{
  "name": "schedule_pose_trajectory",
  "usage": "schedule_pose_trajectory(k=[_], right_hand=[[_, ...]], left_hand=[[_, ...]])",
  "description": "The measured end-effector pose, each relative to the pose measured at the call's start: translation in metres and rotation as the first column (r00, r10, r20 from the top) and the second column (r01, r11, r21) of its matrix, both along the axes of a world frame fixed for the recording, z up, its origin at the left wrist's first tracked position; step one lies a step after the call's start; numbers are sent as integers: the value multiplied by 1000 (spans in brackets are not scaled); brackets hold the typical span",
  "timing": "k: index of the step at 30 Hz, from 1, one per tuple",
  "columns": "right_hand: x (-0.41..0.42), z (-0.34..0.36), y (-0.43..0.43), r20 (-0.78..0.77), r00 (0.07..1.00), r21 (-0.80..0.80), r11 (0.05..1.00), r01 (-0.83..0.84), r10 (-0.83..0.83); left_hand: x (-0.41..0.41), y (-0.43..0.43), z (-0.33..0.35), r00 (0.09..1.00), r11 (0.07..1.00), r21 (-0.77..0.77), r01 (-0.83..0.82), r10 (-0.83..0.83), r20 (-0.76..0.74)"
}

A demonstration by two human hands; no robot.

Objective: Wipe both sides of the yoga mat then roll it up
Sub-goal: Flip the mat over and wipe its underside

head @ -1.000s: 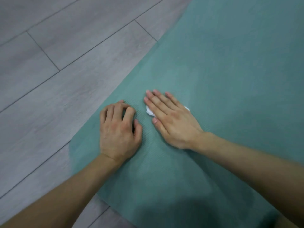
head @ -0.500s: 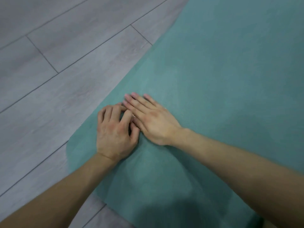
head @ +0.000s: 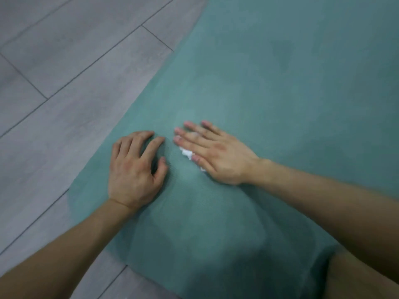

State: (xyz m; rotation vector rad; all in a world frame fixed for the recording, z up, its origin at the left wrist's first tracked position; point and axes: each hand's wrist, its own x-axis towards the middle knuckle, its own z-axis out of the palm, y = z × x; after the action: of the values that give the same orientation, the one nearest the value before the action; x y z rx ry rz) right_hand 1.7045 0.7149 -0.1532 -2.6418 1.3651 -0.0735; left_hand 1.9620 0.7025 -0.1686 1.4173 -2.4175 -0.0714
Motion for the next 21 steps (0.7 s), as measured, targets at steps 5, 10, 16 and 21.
schedule_pose_trajectory(k=[5,10,16,21], right_hand=[[-85,-2,-105,-46,693,10,694,720,-719],[-6,-6,-10,4,810,-35,810,586,-586],[41,-4,89,-7,870,20,869,494,-494],[36,-8,83,-11,894,44,893,448,-448]], left_hand=[[2,-3,-2,999,999,-5,33,-33,0],[2,-5,-5,1000,999,-24,25,-25,9],[3,-6,-2,999,999,16,29,-29,40],[1,-5,1,974,975,2,222,-222,55]])
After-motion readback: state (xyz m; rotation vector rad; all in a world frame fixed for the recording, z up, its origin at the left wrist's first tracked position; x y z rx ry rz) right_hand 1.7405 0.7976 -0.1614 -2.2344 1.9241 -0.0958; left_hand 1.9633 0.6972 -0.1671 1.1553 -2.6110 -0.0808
